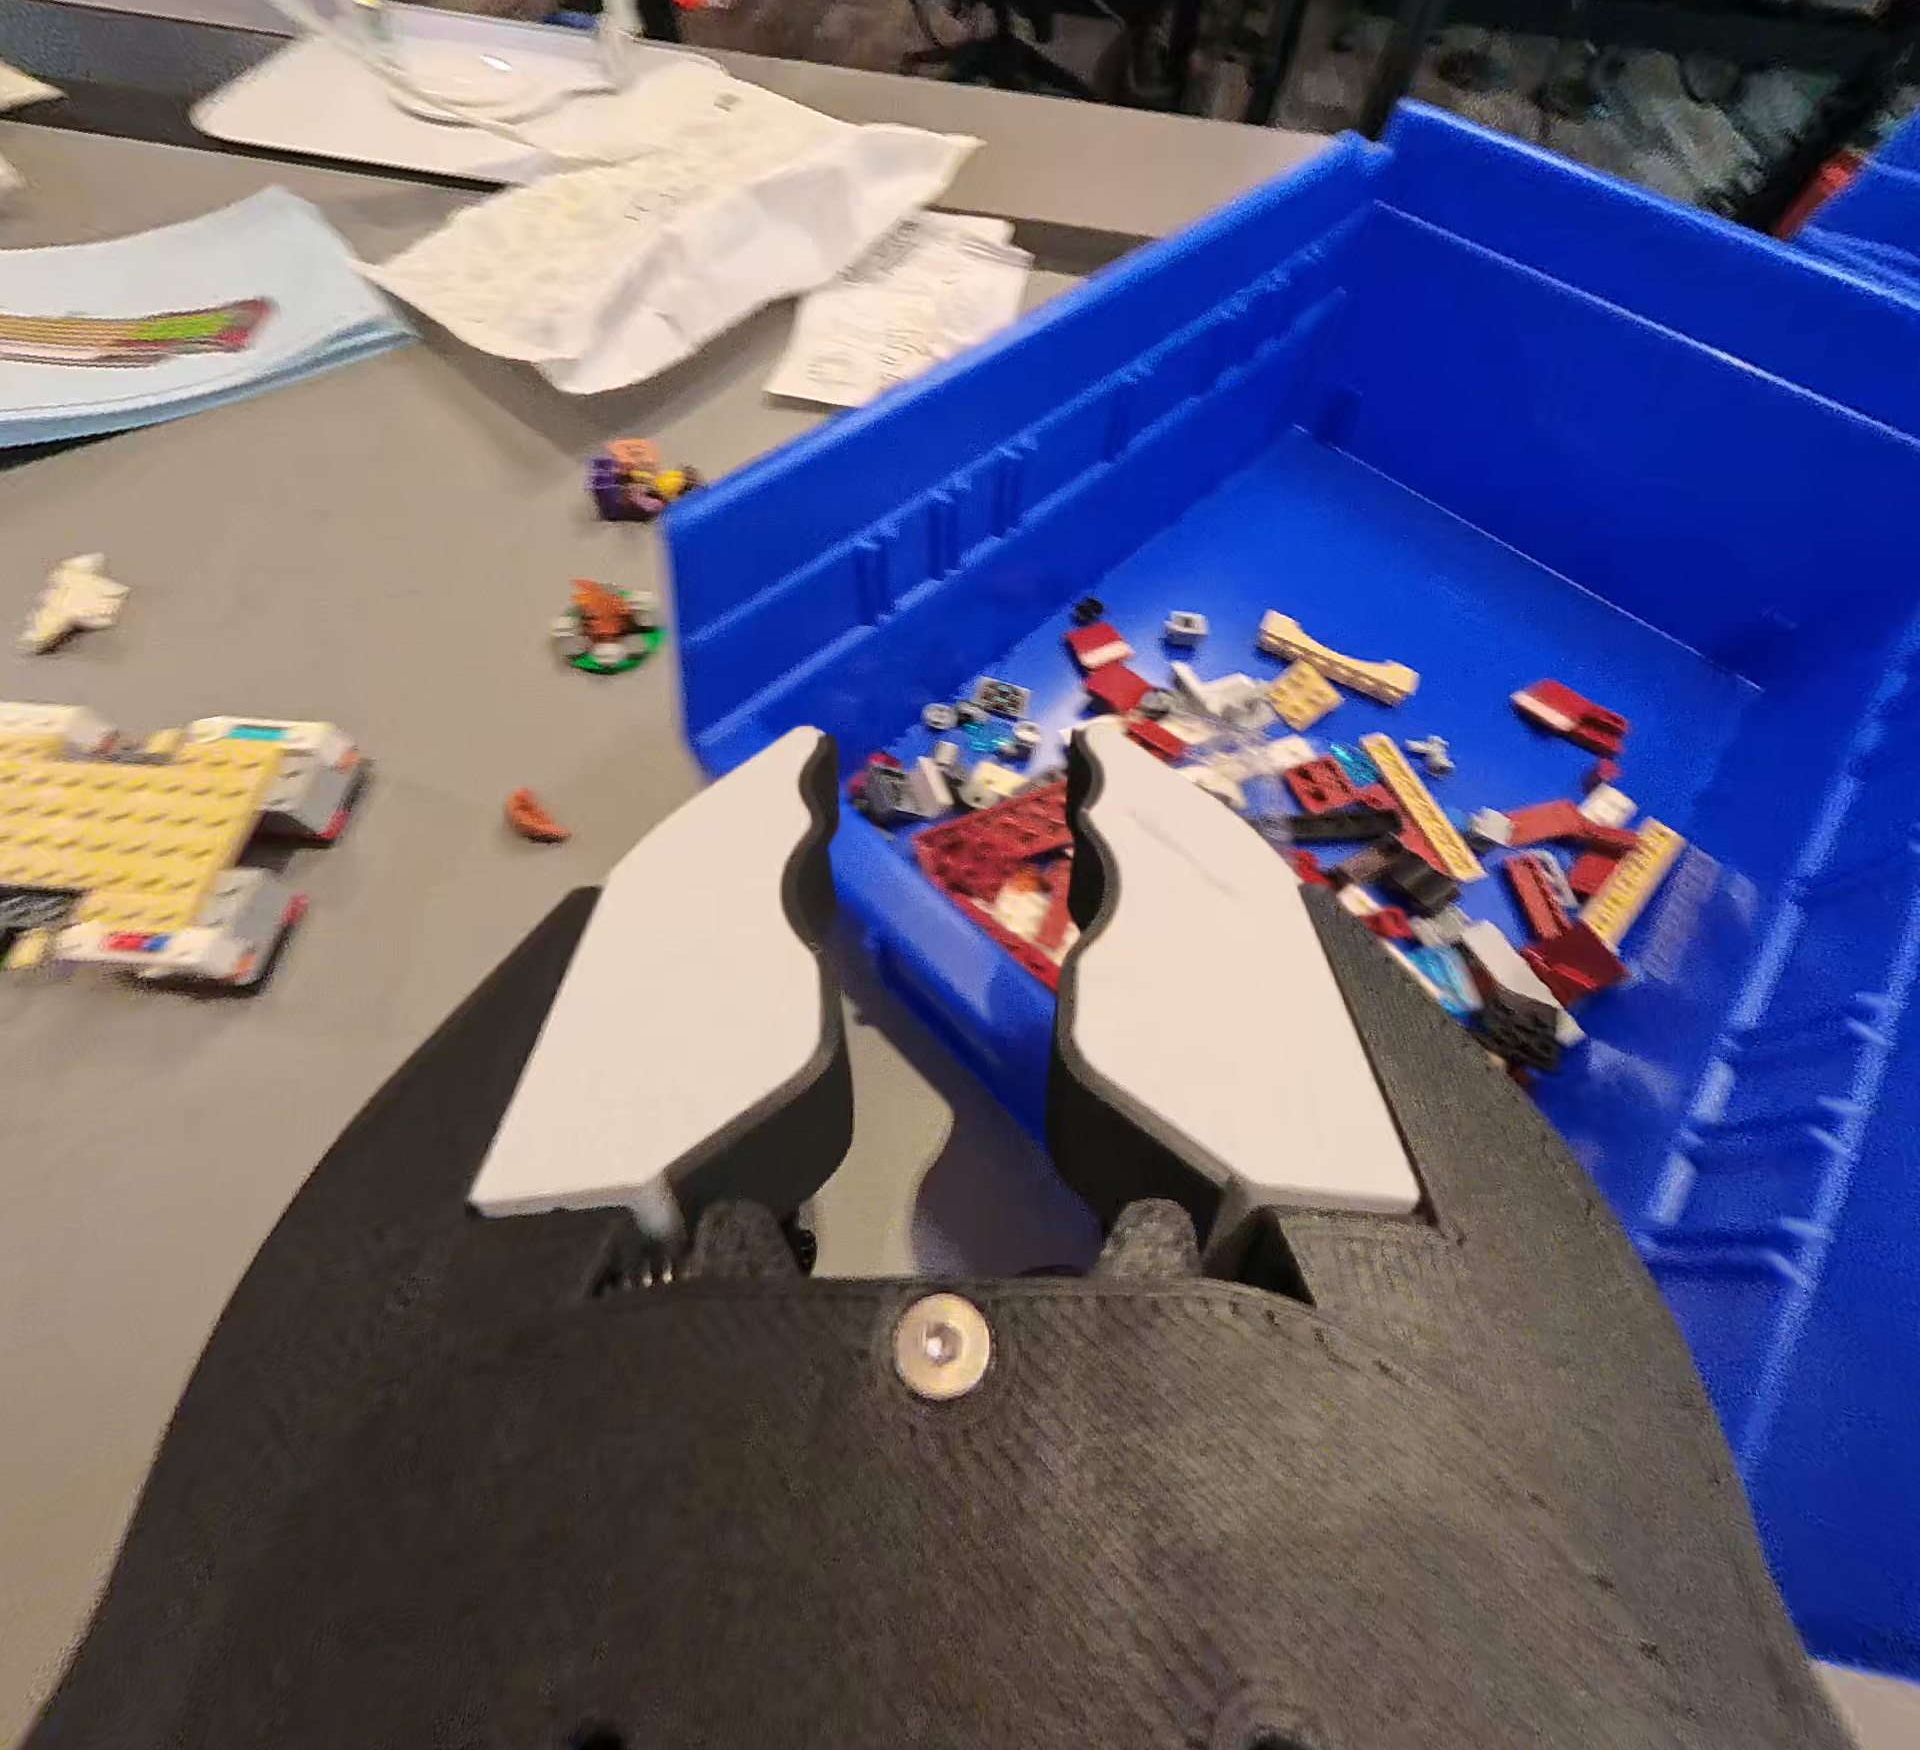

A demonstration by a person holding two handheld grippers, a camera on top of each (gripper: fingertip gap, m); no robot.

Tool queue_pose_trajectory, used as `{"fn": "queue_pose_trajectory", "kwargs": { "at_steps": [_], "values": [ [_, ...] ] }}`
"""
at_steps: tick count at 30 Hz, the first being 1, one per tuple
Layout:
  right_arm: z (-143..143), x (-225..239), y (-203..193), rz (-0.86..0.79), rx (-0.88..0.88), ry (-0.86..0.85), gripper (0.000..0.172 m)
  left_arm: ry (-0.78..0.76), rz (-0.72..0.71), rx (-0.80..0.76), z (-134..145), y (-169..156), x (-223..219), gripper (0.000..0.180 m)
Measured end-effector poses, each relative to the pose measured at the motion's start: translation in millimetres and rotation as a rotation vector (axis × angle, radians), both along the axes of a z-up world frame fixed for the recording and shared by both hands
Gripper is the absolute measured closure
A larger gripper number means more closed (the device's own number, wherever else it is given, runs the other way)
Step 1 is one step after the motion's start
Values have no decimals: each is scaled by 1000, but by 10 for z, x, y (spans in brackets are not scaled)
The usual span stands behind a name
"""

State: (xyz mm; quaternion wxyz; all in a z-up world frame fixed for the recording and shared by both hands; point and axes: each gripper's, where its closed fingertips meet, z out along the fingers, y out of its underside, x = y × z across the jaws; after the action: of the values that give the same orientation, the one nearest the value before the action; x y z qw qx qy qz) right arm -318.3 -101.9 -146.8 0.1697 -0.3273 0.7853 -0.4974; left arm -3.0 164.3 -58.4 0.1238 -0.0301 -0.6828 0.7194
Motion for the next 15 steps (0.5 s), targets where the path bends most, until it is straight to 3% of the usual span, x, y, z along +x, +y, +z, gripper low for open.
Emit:
{"fn": "queue_pose_trajectory", "kwargs": {
  "at_steps": [3,6,11,15],
  "values": [
    [50,433,450,237,-1,-84,132,79,-93,-61,95,-8,-219,103],
    [17,1028,1162,549,57,-168,132,340,-179,-152,221,-93,-384,112],
    [-46,1807,2329,979,231,-262,125,869,-102,-130,97,-548,-338,116],
    [-28,1998,2958,1223,263,-255,111,1025,-203,-175,233,-657,-444,116]
  ]
}}
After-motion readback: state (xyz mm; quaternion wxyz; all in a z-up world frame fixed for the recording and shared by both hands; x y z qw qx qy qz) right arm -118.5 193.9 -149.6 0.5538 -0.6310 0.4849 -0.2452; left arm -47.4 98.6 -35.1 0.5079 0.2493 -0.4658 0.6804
